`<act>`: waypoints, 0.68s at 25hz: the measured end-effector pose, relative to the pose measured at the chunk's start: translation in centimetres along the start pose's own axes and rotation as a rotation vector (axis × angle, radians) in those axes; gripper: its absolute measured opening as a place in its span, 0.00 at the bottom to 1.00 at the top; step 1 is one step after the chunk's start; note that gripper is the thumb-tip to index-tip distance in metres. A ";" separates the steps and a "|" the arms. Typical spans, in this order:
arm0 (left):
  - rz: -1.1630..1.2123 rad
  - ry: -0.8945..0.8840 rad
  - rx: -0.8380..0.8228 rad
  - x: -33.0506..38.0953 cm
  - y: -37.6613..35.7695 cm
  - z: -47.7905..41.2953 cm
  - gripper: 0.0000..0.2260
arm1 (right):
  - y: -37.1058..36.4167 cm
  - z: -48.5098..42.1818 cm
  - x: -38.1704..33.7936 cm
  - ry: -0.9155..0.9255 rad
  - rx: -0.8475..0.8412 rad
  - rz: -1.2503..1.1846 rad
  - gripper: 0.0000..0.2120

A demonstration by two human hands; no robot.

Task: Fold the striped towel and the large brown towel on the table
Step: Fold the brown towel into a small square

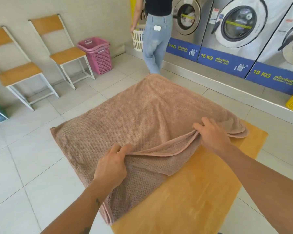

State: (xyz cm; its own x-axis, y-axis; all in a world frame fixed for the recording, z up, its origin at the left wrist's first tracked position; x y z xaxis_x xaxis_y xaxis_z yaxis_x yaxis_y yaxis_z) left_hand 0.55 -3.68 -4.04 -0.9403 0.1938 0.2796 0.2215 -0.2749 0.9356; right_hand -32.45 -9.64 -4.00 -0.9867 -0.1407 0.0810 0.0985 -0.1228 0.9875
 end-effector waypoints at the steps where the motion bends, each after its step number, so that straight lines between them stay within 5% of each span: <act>1: -0.012 0.018 0.014 -0.4 0.4 -0.2 0.27 | 1.3 -1.1 -0.4 0.012 0.008 0.014 0.19; 9: -0.094 0.174 0.044 -7.9 3.8 -5.1 0.30 | 8.8 -10.8 -10.4 0.214 0.137 0.225 0.11; 17: -0.051 0.256 0.074 -19.3 6.6 -15.0 0.24 | 8.5 -25.1 -18.0 0.183 0.138 0.419 0.06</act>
State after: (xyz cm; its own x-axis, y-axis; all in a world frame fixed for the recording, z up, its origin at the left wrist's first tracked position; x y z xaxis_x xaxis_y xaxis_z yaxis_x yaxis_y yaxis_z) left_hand 16.32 -23.40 -6.54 -0.9835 -0.0411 0.1765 0.1811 -0.1998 0.9629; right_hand -10.60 -32.80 -0.50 -0.8255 -0.3229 0.4629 0.4526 0.1112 0.8847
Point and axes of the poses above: each hand's wrist, its own z-axis away from the middle knuckle, its own y-axis out of the back of the hand, x = y × z, the point moved 8 cm from there along -z, towards the middle knuckle, and after that the axes turned 13 degrees about -x, right-handed, at the moved point
